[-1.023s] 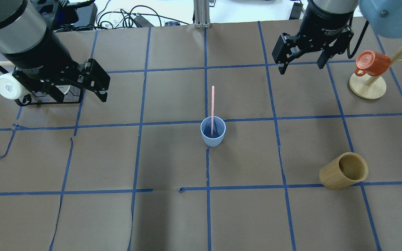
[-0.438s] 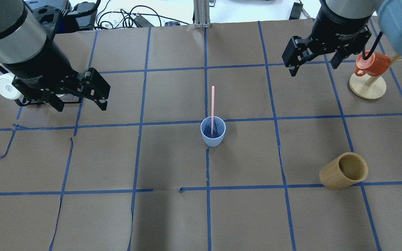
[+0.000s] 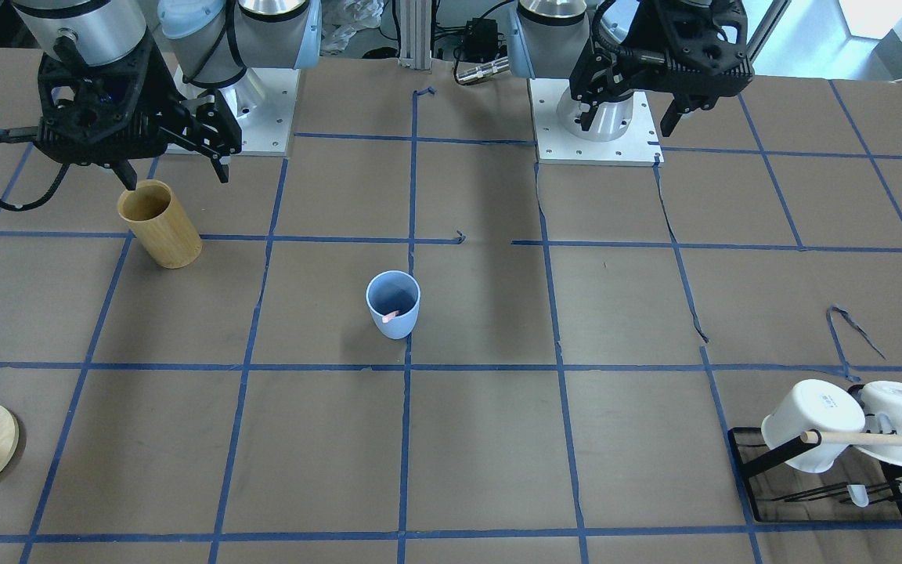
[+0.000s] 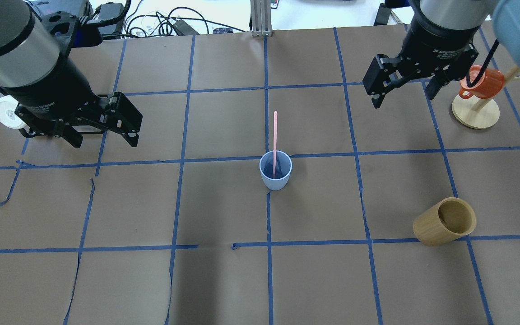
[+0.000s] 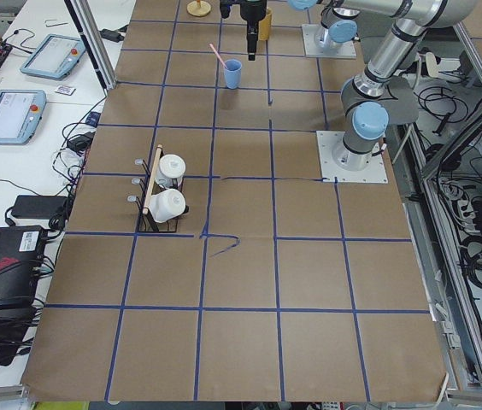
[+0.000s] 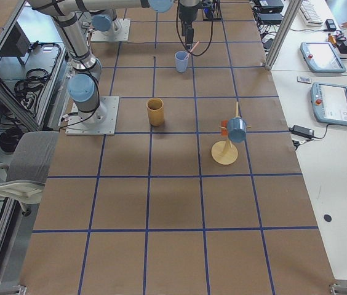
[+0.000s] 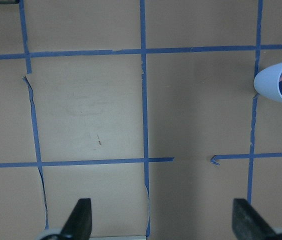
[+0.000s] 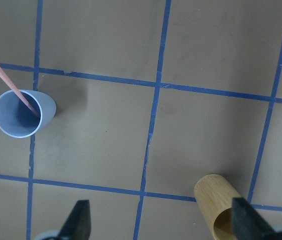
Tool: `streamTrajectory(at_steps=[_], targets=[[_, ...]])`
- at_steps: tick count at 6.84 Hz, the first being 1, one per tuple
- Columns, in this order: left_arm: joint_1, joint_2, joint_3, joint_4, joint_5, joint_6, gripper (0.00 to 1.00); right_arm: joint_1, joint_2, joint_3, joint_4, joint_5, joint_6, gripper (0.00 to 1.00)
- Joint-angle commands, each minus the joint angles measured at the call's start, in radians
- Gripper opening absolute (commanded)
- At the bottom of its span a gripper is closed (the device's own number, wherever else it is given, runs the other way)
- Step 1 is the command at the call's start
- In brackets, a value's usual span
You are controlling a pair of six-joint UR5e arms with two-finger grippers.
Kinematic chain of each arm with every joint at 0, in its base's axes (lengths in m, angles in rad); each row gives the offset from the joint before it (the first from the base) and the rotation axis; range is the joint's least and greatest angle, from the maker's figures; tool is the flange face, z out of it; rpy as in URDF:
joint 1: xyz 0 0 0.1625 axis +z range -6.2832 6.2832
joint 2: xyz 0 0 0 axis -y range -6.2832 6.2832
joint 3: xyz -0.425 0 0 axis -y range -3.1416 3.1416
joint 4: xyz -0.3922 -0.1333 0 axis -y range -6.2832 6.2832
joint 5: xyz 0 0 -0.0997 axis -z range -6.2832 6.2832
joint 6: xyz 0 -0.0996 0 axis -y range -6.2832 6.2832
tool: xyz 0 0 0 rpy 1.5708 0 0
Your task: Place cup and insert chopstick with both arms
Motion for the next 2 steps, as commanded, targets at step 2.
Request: streamTrajectory(at_steps=[2], targets=[[-0.002,0.012,-0.003,-0.026,0.000,0.015,1.00,0.001,0.005,0.001,0.002,0.005,-0.001,1.00]])
